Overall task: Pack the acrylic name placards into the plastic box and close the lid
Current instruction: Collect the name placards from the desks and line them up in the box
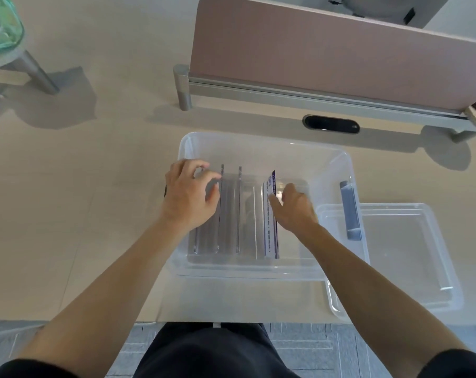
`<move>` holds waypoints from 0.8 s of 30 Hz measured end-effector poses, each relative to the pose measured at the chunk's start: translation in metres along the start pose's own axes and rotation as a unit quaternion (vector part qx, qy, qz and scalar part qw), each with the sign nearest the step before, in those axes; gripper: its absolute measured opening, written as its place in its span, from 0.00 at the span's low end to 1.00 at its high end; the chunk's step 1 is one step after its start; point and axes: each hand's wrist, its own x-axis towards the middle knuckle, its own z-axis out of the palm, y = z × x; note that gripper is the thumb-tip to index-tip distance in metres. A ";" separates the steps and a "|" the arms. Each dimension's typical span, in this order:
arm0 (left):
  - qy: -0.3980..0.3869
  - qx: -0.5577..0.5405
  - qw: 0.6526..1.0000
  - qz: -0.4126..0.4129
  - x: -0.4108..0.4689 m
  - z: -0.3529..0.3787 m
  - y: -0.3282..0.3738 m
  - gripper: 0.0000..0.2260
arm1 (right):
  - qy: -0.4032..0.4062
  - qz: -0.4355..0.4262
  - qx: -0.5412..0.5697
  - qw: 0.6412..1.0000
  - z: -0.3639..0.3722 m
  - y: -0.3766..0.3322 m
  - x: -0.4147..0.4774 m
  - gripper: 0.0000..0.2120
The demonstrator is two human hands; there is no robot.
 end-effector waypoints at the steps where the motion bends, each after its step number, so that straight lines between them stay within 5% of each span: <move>1: 0.009 -0.004 1.000 -0.004 0.001 0.001 0.000 0.10 | 0.018 -0.013 -0.013 1.000 -0.003 0.000 -0.001 0.14; 24: 0.056 -0.060 0.996 -0.036 0.002 0.002 -0.002 0.06 | 0.065 -0.026 -0.176 0.982 0.004 -0.017 0.006 0.12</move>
